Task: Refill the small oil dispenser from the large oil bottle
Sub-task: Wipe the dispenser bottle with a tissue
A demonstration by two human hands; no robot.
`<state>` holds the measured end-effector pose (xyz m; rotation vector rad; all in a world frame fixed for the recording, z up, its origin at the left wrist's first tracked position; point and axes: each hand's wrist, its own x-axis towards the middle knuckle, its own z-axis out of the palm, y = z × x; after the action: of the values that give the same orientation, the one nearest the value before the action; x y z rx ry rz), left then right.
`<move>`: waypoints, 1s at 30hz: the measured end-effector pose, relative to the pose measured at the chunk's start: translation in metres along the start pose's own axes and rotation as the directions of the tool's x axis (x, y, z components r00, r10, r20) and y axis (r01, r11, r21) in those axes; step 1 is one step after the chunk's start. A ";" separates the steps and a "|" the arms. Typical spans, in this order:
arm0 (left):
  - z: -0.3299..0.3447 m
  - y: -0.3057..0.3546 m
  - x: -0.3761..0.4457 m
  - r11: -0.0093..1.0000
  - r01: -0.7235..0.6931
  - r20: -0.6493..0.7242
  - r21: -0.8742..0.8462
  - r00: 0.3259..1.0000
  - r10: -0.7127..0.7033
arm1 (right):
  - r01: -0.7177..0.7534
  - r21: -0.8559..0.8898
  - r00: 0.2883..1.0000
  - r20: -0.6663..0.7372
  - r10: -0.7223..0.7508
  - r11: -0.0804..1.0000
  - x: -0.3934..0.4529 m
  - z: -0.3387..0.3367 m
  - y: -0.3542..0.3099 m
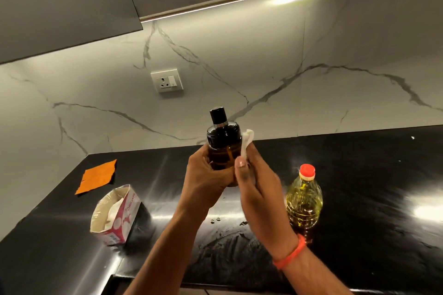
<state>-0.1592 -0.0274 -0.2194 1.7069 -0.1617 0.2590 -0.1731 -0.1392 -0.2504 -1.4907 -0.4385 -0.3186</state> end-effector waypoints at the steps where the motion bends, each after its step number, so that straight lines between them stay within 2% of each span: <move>1: 0.000 0.001 0.001 1.000 -0.010 -0.007 0.021 1.000 0.010 | 0.029 -0.007 0.999 0.015 -0.029 1.000 -0.005 0.003 -0.004; 4: -0.001 -0.001 0.002 0.998 -0.019 -0.052 0.056 0.998 0.022 | 0.101 -0.053 0.994 0.048 -0.099 0.993 -0.016 0.008 -0.012; 7: -0.003 -0.003 0.002 0.998 -0.017 -0.061 0.064 0.998 0.021 | 0.102 -0.144 0.994 0.048 -0.096 0.984 -0.018 0.009 -0.011; 9: -0.004 0.000 0.002 0.998 -0.015 -0.047 0.062 0.999 0.018 | 0.098 -0.107 0.995 0.044 -0.094 0.989 -0.013 0.008 -0.012; 12: -0.004 0.004 -0.002 1.000 -0.001 -0.025 0.031 1.000 0.002 | 0.032 0.001 0.994 0.107 -0.032 0.999 0.003 -0.003 -0.015; 16: -0.006 0.006 -0.005 0.999 0.022 -0.036 -0.044 0.999 -0.023 | -0.292 0.295 0.953 0.169 0.251 0.910 0.028 -0.022 -0.009; 20: -0.009 0.005 -0.004 0.996 0.061 -0.055 -0.063 0.996 -0.065 | -0.349 0.522 0.936 0.153 0.317 0.778 0.032 -0.025 0.002; 22: -0.009 0.004 -0.002 0.996 0.070 -0.071 -0.055 0.995 -0.073 | -0.342 0.566 0.935 0.127 0.331 0.750 0.027 -0.023 0.005; 27: -0.009 0.010 0.001 0.998 0.057 -0.078 -0.038 0.995 -0.060 | -0.243 0.351 0.969 0.130 0.210 0.904 0.003 -0.016 0.006; 30: -0.005 0.013 0.000 0.999 0.036 -0.070 -0.022 0.997 -0.037 | -0.075 0.230 0.990 0.137 0.044 0.970 -0.004 -0.009 0.000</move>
<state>-0.1629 -0.0245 -0.2065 1.6760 -0.0807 0.2893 -0.1754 -0.1488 -0.2528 -1.2942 -0.5166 -0.1163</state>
